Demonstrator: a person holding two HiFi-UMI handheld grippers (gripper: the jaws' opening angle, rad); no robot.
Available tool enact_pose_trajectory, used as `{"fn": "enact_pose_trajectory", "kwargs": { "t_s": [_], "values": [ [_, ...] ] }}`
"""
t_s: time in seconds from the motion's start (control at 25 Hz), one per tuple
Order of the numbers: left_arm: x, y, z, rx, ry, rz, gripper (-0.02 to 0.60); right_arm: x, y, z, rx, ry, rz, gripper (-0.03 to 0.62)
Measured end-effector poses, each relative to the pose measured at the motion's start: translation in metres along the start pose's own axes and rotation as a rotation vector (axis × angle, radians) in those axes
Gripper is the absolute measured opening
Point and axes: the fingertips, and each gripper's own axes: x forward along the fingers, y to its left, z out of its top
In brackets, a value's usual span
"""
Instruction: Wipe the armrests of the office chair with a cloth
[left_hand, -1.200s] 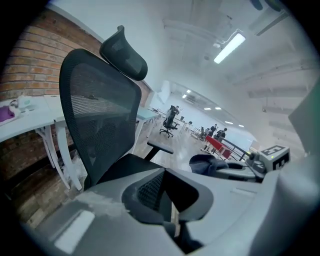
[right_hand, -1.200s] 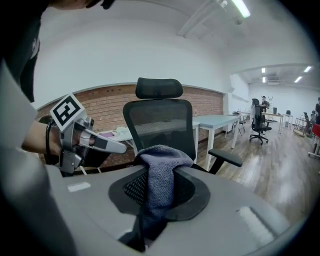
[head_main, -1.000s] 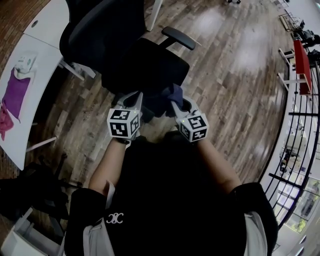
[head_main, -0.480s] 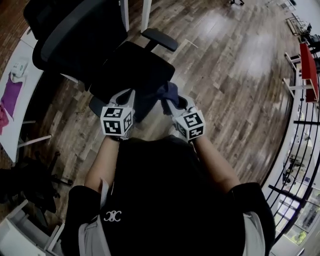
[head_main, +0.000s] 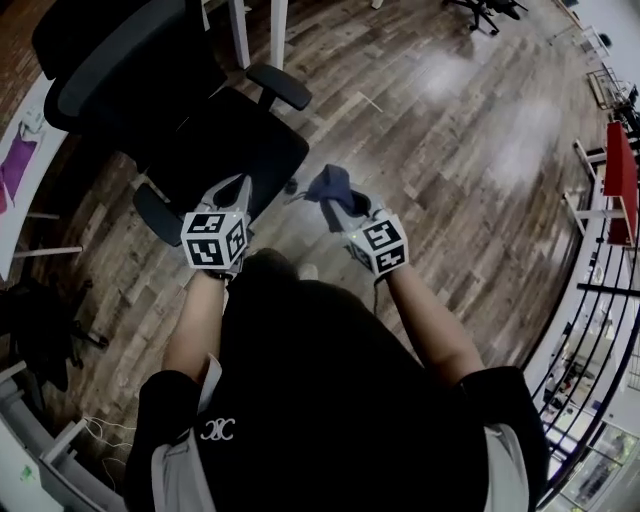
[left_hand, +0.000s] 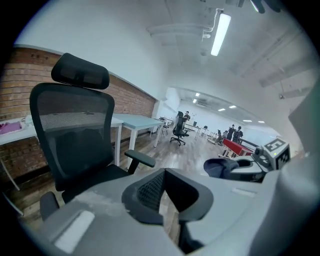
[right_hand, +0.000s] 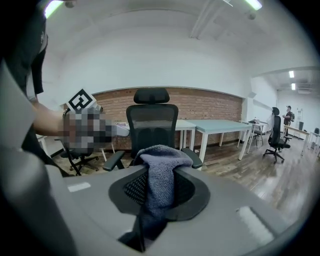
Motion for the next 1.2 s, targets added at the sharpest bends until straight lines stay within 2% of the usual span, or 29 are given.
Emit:
{"fn": "enact_pose_trajectory", "kwargs": {
  "t_s": [0.24,0.44,0.64,0.84,1.04,1.2],
  "values": [
    [0.014,-0.01,-0.005,-0.056,0.002,0.045,0.006,0.002,-0.031,-0.009,-0.038,0.047,0.032,0.071],
    [0.052,0.005,-0.001,-0.109,-0.004,0.065,0.006,0.032,-0.047,-0.015,-0.115,0.103,0.112,0.071],
    [0.11,0.032,0.018,-0.174,-0.016,0.063,0.006,0.091,-0.084,0.006,-0.246,0.176,0.193,0.071],
    [0.144,0.063,0.051,-0.218,-0.067,0.109,0.006,0.154,-0.116,0.027,-0.38,0.261,0.309,0.071],
    [0.159,0.108,0.055,-0.304,-0.086,0.169,0.006,0.216,-0.11,0.024,-0.557,0.355,0.446,0.071],
    [0.148,0.125,0.047,-0.388,-0.107,0.239,0.006,0.251,-0.103,0.019,-0.722,0.36,0.537,0.071]
  ]
}}
